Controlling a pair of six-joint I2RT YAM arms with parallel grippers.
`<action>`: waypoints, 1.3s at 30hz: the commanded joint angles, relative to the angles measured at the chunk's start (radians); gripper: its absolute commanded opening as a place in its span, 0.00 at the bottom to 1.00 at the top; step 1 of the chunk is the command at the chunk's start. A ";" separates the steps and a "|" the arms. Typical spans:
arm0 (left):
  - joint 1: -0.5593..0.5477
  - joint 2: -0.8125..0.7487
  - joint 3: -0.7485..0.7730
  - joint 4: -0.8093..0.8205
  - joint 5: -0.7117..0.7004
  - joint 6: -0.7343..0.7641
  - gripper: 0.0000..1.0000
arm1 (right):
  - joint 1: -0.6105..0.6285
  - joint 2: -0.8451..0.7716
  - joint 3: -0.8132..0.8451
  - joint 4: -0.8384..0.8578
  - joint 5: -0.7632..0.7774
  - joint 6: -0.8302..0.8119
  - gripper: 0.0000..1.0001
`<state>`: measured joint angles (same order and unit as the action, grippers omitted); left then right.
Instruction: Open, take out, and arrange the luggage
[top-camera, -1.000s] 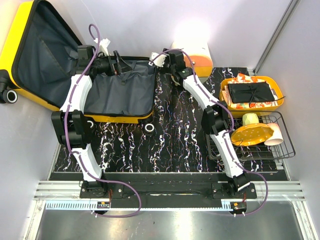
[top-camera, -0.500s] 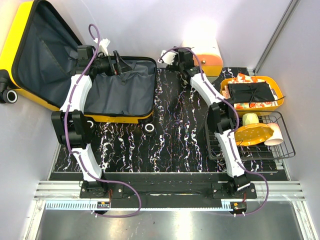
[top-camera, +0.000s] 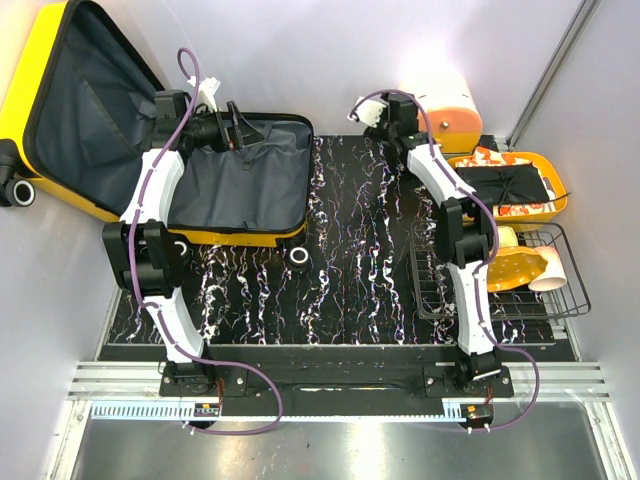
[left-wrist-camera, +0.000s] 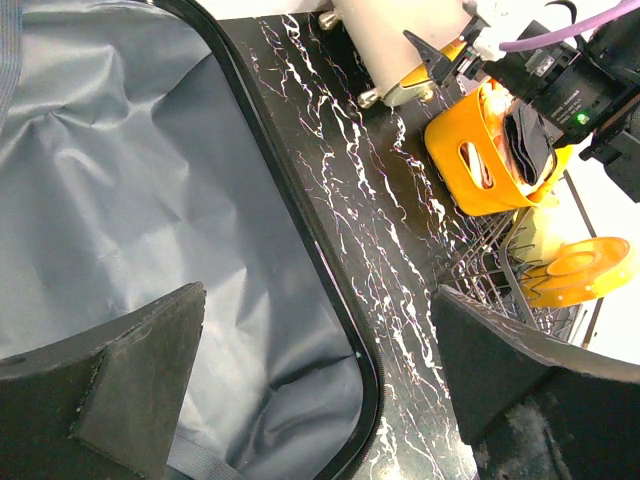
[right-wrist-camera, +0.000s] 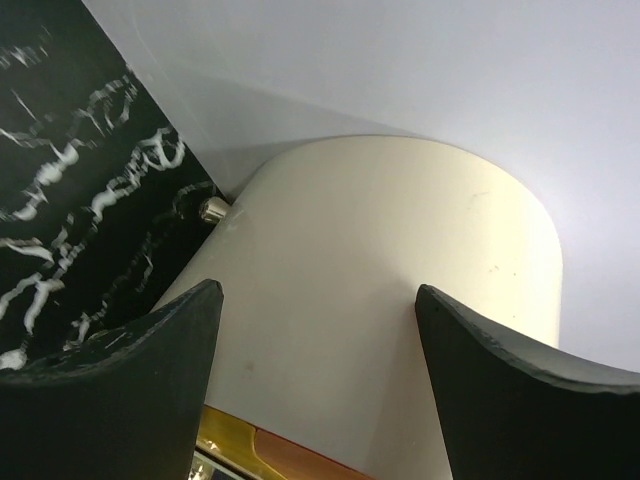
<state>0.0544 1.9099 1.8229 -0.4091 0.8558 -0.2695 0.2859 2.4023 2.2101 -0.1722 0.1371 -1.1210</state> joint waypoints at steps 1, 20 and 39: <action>0.007 -0.028 0.013 0.033 0.011 0.009 0.99 | -0.102 -0.068 -0.075 -0.041 0.125 0.029 0.84; 0.009 -0.017 0.032 0.003 0.003 0.027 0.99 | -0.206 -0.061 -0.061 0.019 0.142 0.007 0.87; 0.045 0.063 0.369 -0.414 -0.341 0.306 0.99 | -0.205 -0.342 -0.053 -0.030 -0.270 0.515 0.99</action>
<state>0.0914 1.9732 2.1284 -0.7113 0.7055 -0.0517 0.0856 2.2536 2.1612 -0.2447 0.0078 -0.7925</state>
